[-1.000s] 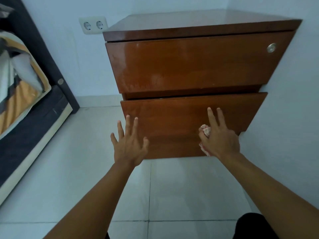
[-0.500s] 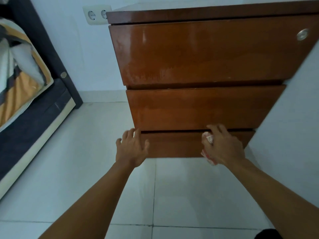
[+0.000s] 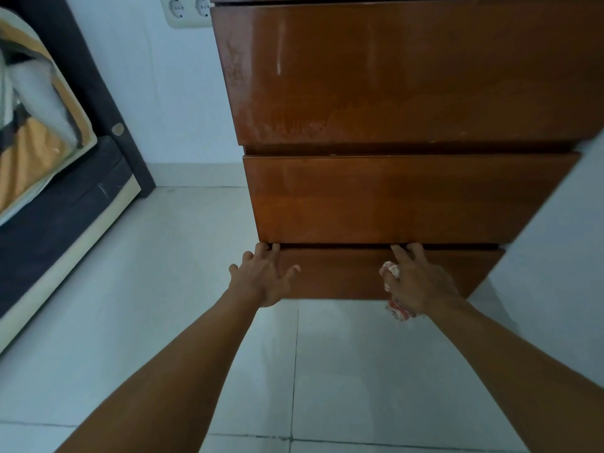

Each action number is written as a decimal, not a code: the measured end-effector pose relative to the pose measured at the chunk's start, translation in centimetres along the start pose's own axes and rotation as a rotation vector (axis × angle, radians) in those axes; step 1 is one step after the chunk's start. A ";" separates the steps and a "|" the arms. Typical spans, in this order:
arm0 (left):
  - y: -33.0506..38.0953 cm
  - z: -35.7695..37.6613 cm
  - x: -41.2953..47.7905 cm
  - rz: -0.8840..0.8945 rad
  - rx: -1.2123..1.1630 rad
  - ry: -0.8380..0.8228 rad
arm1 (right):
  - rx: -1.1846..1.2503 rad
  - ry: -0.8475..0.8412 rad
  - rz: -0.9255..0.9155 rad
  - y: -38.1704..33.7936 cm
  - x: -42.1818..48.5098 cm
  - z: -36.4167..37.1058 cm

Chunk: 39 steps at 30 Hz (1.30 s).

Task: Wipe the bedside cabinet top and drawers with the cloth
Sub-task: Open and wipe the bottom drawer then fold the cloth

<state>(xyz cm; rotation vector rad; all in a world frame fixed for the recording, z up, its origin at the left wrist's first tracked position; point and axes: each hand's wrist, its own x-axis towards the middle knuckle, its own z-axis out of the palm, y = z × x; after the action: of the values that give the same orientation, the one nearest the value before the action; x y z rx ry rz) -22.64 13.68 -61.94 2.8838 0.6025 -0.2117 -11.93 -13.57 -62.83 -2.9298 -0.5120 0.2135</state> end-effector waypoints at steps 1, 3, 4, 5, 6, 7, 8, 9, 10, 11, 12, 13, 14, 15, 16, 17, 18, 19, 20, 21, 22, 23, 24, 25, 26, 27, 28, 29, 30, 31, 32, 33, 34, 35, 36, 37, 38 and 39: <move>-0.1 -0.1 0.0 -0.001 0.014 0.001 | 0.004 0.003 -0.010 0.0 0.1 -0.4; -0.2 -0.3 0.1 -0.002 0.027 0.002 | 0.003 -0.020 -0.019 0.0 0.3 -1.4; -0.3 -0.4 0.2 -0.003 0.030 -0.004 | -0.005 -0.038 -0.020 0.0 0.4 -1.8; -0.4 -0.6 0.2 -0.002 0.034 -0.012 | -0.017 -0.051 -0.024 0.0 0.5 -2.0; -0.4 -0.7 0.2 0.000 0.041 -0.017 | -0.025 -0.057 -0.029 0.0 0.5 -2.2; -0.5 -0.8 0.2 0.003 0.050 -0.021 | -0.025 -0.062 -0.031 0.0 0.6 -2.3; -0.5 -0.9 0.2 0.008 0.056 -0.021 | -0.020 -0.070 -0.028 0.0 0.7 -2.5; -0.6 -1.1 0.2 0.017 0.062 -0.018 | -0.016 -0.080 -0.023 0.0 0.8 -2.7; -0.6 -1.1 0.2 0.026 0.068 -0.015 | -0.017 -0.087 -0.018 0.2 1.0 -2.8; -0.7 -1.2 0.2 0.033 0.071 -0.016 | -0.020 -0.089 -0.012 0.3 1.1 -3.0; -0.7 -1.4 0.2 0.039 0.073 -0.022 | -0.019 -0.093 -0.004 0.3 1.2 -3.2; -0.7 -1.5 0.2 0.042 0.075 -0.030 | -0.020 -0.100 0.000 0.3 1.3 -3.5; -0.8 -1.7 0.2 0.043 0.079 -0.041 | -0.023 -0.113 0.004 0.2 1.2 -3.8; -0.9 -1.8 0.2 0.042 0.084 -0.053 | -0.021 -0.126 0.012 0.0 1.1 -4.1; -0.8 -2.0 0.1 0.038 0.085 -0.064 | -0.010 -0.134 0.026 -0.4 0.8 -4.3; -0.8 -2.2 -0.1 0.032 0.076 -0.077 | 0.016 -0.125 0.031 -0.9 0.5 -4.4; -0.7 -2.4 -0.3 0.030 0.058 -0.088 | 0.069 -0.086 0.023 -1.5 0.2 -4.3; -0.7 -2.5 -0.6 0.032 0.036 -0.091 | 0.147 -0.006 -0.001 -2.4 0.0 -4.0; -0.7 -2.6 -0.9 0.036 0.012 -0.087 | 0.237 0.118 -0.036 -3.6 -0.4 -3.7; -0.8 -2.5 -1.4 0.036 -0.015 -0.081 | 0.319 0.252 -0.084 -5.0 -0.8 -3.5; -1.0 -2.5 -1.8 0.032 -0.042 -0.083 | 0.371 0.367 -0.159 -6.7 -1.0 -3.4; -1.2 -2.4 -2.1 0.024 -0.061 -0.087 | 0.395 0.450 -0.244 -8.6 -1.2 -3.2; -1.4 -2.3 -2.3 0.017 -0.072 -0.090 | 0.407 0.497 -0.322 -10.5 -1.1 -2.8; -1.6 -2.1 -2.3 0.010 -0.080 -0.087 | 0.403 0.516 -0.376 -12.4 -0.9 -2.3; -1.7 -2.0 -2.3 0.005 -0.089 -0.082 | 0.367 0.514 -0.418 -14.0 -0.4 -1.2; -1.8 -1.9 -2.1 0.001 -0.093 -0.075 | 0.302 0.497 -0.445 -15.2 0.1 0.3; -1.8 -1.9 -2.0 0.003 -0.094 -0.068 | 0.234 0.473 -0.455 -16.0 0.5 2.1; -1.8 -1.9 -1.8 0.006 -0.099 -0.064 | 0.178 0.442 -0.453 -16.3 0.6 4.0; -1.9 -1.9 -1.8 0.010 -0.101 -0.067 | 0.131 0.419 -0.450 -16.2 0.6 5.7; -1.9 -1.9 -1.7 0.015 -0.097 -0.073 | 0.099 0.396 -0.443 -15.9 0.5 6.9; -1.9 -1.9 -1.7 0.020 -0.085 -0.079 | 0.072 0.392 -0.436 -15.4 0.5 7.8; -1.8 -2.1 -1.7 0.021 -0.067 -0.081 | 0.045 0.404 -0.435 -15.0 0.5 7.9; -1.7 -2.1 -1.7 0.016 -0.048 -0.081 | 0.012 0.413 -0.446 -14.8 0.7 7.9; -1.4 -2.2 -1.7 0.012 -0.021 -0.081 | -0.028 0.411 -0.460 -14.5 0.9 7.6; -1.0 -2.3 -1.7 0.012 0.015 -0.079 | -0.075 0.403 -0.471 -14.3 1.2 7.4; -0.6 -2.2 -1.7 0.011 0.051 -0.077 | -0.118 0.395 -0.471 -13.8 1.3 7.0; -0.2 -2.2 -1.7 0.004 0.078 -0.074 | -0.152 0.390 -0.465 -13.2 1.4 6.8; 0.2 -2.1 -1.7 -0.008 0.096 -0.075 | -0.172 0.391 -0.451 -12.4 1.4 6.6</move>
<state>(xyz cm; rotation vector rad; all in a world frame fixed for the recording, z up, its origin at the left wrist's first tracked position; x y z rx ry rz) -23.90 13.32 -59.58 2.9497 0.6058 -0.3570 -15.70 -0.69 -67.17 -2.8001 -1.1359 -0.4673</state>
